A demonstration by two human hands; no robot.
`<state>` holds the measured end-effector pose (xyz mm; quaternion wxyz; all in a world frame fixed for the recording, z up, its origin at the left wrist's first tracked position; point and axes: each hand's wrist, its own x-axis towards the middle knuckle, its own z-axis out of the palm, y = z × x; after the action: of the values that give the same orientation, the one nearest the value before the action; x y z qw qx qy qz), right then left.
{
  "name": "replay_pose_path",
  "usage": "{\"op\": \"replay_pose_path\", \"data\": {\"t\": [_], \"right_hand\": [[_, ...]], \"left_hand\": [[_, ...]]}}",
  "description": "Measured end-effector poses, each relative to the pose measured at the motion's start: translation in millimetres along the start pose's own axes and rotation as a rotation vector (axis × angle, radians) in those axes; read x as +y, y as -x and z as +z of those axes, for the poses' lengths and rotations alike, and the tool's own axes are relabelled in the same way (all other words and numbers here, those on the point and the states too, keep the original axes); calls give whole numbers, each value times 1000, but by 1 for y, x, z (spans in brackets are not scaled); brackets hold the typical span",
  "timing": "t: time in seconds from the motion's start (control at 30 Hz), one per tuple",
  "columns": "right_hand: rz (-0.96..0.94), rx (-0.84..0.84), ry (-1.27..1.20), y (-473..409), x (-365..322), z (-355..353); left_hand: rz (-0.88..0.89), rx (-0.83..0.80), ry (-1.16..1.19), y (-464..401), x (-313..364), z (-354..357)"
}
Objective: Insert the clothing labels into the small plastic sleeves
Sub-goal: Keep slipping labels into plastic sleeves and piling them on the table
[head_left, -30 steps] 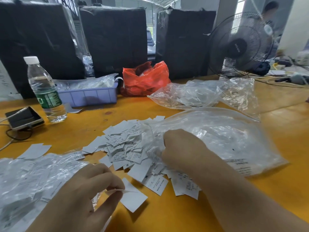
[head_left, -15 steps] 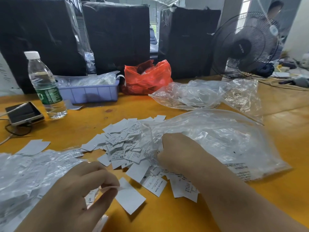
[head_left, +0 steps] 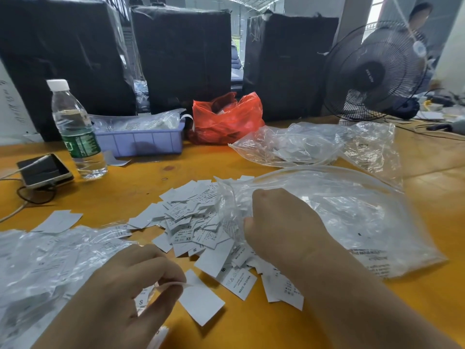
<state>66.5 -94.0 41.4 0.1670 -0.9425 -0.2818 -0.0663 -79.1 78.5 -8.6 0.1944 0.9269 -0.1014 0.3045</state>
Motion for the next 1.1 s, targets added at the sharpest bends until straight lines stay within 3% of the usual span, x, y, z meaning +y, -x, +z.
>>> {"op": "replay_pose_path", "data": {"t": [0.17,0.23,0.3,0.43,0.67,0.93,1.1], "right_hand": [[-77,215,-54,8,-7,-13],[-214,345,-123,12,-13,-15],[-333,365,-207,16,-21,-12],[-467,266,-560,26,-35,3],[-349,-17,-1062,27,-38,12],[-261,-165,-1229,27,-42,14],[-217,-258,-1361,26,-41,14]], "left_hand": [[-9,-24,2,-1,7,-2],[-7,-32,10,-1,9,-2],[-23,-17,21,-1,10,-2],[-94,22,48,-1,14,-6],[-316,115,109,1,18,-15],[-564,176,408,1,8,-22],[-621,13,730,-1,1,-24]]}}
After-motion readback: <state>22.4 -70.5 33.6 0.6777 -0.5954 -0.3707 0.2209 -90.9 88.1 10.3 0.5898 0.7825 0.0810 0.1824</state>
